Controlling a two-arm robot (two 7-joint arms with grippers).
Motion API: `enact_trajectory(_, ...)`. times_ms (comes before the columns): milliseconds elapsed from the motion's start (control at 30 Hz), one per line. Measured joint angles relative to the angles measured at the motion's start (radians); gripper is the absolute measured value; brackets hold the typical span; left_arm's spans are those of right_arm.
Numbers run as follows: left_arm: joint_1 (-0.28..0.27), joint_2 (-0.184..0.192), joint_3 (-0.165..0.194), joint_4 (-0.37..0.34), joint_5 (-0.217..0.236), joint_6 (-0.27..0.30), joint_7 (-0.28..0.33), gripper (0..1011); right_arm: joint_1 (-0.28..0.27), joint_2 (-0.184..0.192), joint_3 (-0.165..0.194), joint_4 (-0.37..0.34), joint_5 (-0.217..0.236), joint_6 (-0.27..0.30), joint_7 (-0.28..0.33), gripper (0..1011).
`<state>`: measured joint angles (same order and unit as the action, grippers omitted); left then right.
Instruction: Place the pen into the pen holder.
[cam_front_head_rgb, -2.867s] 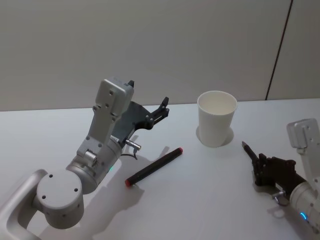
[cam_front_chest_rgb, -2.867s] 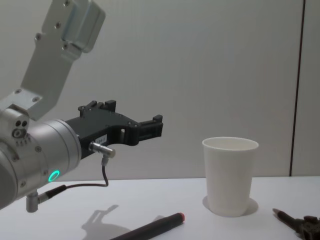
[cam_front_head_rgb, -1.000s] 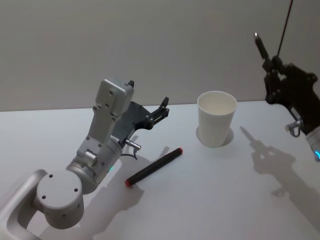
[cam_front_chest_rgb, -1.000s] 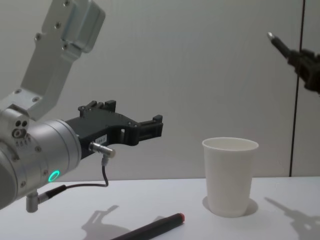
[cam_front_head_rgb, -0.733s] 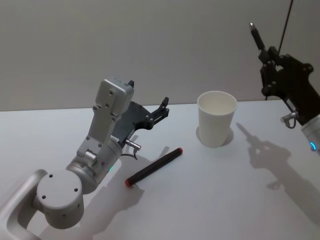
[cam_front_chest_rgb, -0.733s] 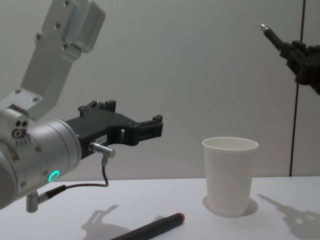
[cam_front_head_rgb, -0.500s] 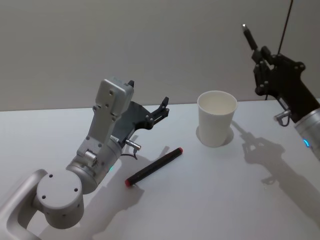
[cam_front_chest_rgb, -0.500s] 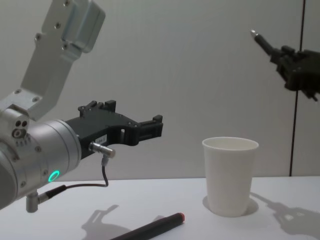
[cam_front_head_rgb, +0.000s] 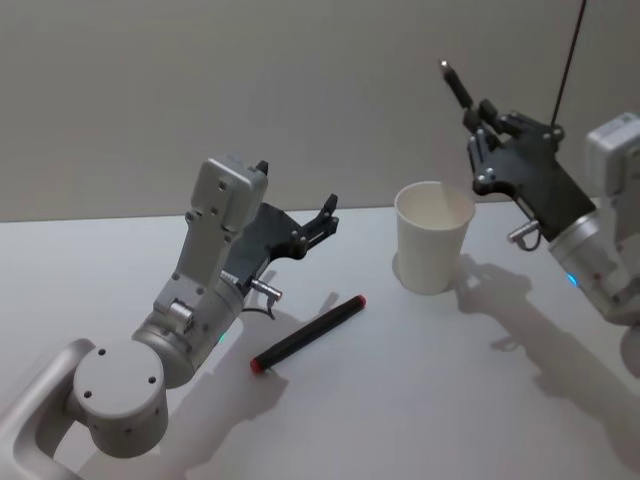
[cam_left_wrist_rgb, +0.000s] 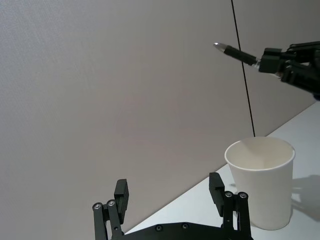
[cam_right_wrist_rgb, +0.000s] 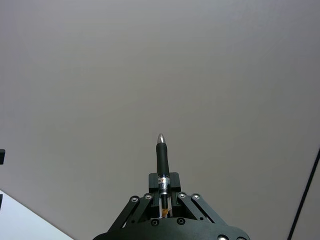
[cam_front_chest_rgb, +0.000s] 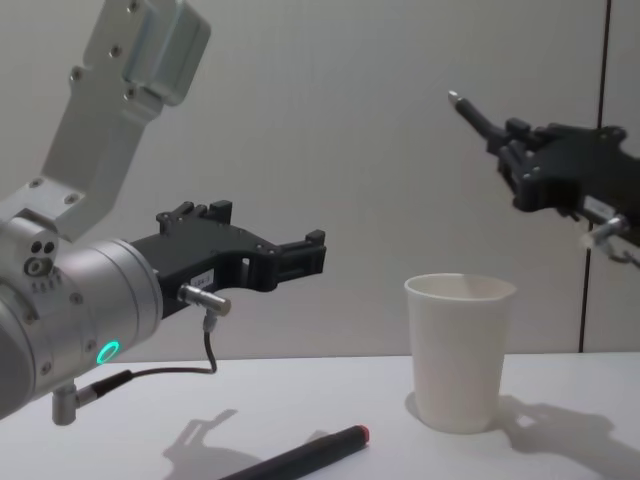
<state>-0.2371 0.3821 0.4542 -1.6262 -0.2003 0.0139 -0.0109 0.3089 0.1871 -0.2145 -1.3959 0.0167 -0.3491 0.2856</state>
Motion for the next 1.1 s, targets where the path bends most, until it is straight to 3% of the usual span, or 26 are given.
enact_trajectory(400,0.000,0.000,0.000,0.000,0.000,0.000,0.000,1001,0.073,-0.042,-0.027,0.135,-0.089,-0.074,-0.021,113)
enact_trajectory(1100,0.000,0.000,0.000,0.000,0.000,0.000,0.000,1001,0.156,-0.096,-0.061,0.312,-0.137,-0.156,-0.050,113)
